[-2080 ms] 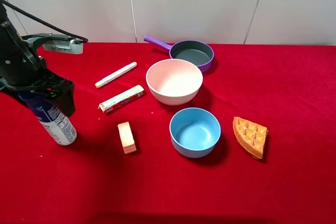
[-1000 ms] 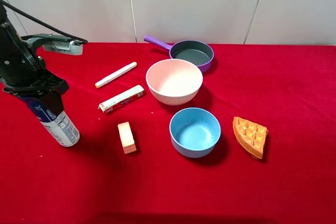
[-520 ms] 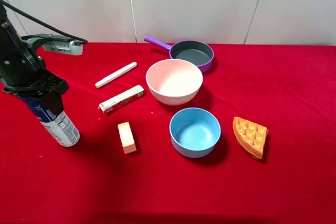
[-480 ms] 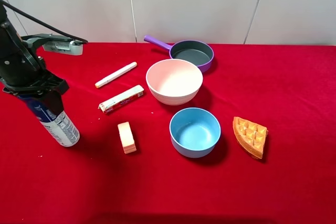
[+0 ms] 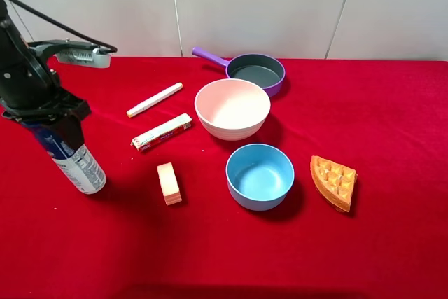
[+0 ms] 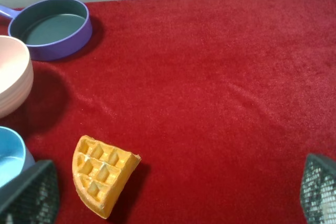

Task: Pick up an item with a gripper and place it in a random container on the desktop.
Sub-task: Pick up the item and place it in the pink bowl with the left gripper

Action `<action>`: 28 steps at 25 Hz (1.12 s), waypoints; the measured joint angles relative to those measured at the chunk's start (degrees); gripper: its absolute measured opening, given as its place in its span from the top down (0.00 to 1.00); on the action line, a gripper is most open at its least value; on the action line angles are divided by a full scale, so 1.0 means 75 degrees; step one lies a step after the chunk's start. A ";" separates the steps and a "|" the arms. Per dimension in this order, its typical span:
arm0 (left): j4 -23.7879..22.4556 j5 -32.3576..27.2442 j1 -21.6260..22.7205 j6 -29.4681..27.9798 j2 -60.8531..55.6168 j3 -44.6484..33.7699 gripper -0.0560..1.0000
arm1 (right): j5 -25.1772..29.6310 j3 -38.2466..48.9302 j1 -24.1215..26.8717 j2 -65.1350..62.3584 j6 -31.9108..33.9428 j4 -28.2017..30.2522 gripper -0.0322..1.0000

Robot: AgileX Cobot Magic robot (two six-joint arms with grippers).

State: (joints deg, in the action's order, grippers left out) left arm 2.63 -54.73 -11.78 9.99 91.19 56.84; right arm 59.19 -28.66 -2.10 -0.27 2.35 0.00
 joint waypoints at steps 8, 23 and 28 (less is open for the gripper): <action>0.0006 -0.0843 0.0000 -0.0027 0.0006 0.0526 0.46 | 0.0000 0.0000 0.0000 0.0000 0.0000 0.0000 0.30; 0.0128 -0.1612 0.0000 -0.0051 0.0006 0.1709 0.46 | 0.0000 0.0000 0.0000 0.0000 0.0000 0.0000 0.30; 0.0185 -0.1612 -0.0155 -0.0051 0.0006 0.2251 0.46 | 0.0000 0.0000 0.0000 0.0000 0.0000 0.0000 0.30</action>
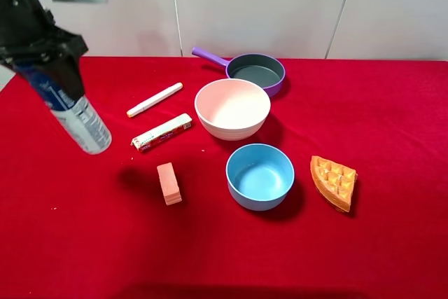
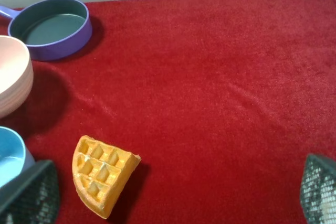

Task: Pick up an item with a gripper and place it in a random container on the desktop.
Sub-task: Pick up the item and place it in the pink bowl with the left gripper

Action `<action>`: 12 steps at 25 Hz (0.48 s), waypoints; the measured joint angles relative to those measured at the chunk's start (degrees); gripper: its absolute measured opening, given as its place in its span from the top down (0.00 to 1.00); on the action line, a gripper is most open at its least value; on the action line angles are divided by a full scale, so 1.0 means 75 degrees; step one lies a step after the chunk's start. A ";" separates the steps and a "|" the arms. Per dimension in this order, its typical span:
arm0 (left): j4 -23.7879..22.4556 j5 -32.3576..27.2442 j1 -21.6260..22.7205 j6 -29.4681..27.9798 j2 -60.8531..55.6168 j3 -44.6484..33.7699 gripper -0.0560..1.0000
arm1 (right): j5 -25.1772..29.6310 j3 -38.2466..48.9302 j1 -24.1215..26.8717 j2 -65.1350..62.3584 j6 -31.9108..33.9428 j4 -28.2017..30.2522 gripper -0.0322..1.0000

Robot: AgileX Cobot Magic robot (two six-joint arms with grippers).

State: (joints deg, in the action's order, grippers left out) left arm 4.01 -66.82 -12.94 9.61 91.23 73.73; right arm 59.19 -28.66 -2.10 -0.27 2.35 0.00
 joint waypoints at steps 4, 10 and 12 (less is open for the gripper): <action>0.0000 -0.0007 -0.0223 0.0000 0.0000 0.0473 0.46 | 0.0000 0.0000 0.0000 0.0000 0.0000 0.0000 0.30; 0.0035 -0.0014 -0.0467 0.0000 0.0000 0.0943 0.46 | 0.0000 0.0000 0.0000 0.0000 0.0000 0.0000 0.30; 0.0090 -0.0014 -0.0482 0.0000 0.0002 0.1073 0.46 | 0.0000 0.0000 0.0000 0.0000 0.0000 0.0000 0.30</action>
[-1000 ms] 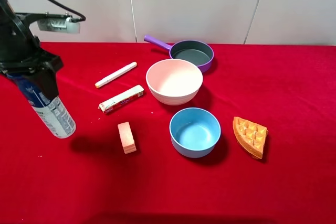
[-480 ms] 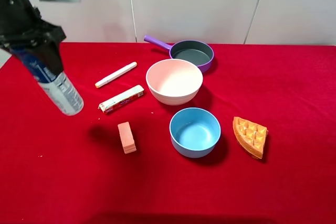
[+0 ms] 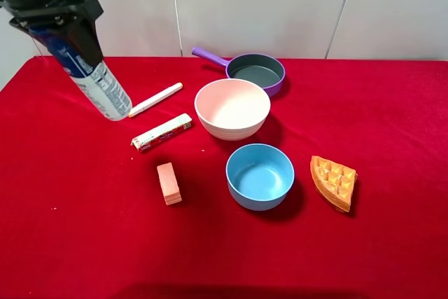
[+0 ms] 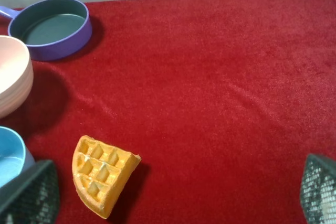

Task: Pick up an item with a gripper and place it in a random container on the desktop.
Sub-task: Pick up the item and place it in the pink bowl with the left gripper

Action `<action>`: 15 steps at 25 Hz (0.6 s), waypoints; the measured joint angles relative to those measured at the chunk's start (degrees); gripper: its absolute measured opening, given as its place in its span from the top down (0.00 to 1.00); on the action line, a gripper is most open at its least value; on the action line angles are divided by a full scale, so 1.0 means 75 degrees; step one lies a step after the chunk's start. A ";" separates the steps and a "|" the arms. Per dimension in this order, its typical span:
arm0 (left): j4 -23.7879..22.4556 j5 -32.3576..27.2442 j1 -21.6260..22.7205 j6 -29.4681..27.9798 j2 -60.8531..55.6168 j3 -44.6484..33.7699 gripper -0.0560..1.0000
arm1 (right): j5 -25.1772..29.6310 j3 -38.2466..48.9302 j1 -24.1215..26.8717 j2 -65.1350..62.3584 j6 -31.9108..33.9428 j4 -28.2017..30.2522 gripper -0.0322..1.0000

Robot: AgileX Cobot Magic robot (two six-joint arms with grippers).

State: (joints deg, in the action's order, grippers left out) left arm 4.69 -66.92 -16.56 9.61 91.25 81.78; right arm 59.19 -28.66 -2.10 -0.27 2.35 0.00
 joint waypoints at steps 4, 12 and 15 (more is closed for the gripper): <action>0.0030 -0.0006 -0.0137 0.0000 0.0030 0.0290 0.46 | 0.0000 0.0000 0.0000 0.0000 0.0000 0.0000 0.30; 0.0038 -0.0014 -0.0711 -0.0003 0.0737 0.1274 0.46 | 0.0000 0.0000 0.0000 0.0000 0.0000 0.0000 0.30; 0.0046 -0.0014 -0.1006 -0.0003 0.1192 0.1744 0.46 | 0.0000 0.0000 0.0000 0.0000 0.0000 0.0000 0.30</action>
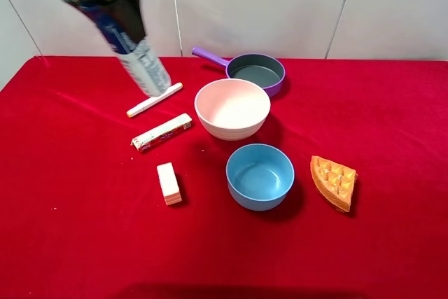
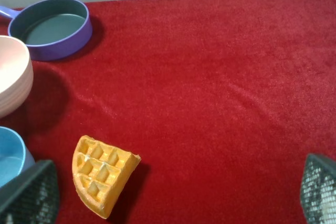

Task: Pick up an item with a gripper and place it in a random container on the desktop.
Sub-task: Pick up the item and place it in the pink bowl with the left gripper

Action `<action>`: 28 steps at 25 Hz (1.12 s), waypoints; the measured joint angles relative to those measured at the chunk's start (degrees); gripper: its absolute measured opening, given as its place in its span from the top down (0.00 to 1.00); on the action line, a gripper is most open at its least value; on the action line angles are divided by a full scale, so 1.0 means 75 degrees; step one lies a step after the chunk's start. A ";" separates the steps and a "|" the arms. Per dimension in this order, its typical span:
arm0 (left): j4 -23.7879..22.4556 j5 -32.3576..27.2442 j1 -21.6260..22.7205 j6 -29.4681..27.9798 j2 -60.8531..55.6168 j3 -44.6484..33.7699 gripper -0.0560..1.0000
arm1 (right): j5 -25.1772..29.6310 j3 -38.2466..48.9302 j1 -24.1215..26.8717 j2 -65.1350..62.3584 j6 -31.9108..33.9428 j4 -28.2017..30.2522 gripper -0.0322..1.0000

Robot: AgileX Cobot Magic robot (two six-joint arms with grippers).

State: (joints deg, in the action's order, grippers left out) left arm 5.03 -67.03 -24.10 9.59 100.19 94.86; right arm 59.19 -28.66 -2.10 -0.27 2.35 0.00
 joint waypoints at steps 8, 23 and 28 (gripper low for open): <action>0.0042 0.0000 -0.0726 0.0000 0.1076 0.1328 0.46 | 0.0000 0.0000 0.0000 0.0000 0.0000 0.0000 0.30; 0.0094 0.0000 -0.1452 0.0000 0.2420 0.2434 0.46 | 0.0000 0.0000 0.0000 0.0000 0.0000 0.0000 0.30; 0.0086 0.0000 -0.1452 0.0000 0.2833 0.2501 0.46 | 0.0000 0.0000 0.0000 0.0000 0.0000 0.0000 0.30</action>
State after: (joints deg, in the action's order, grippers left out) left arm 5.68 -67.03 -34.99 9.59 121.44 113.62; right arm 59.19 -28.66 -2.10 -0.27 2.35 0.00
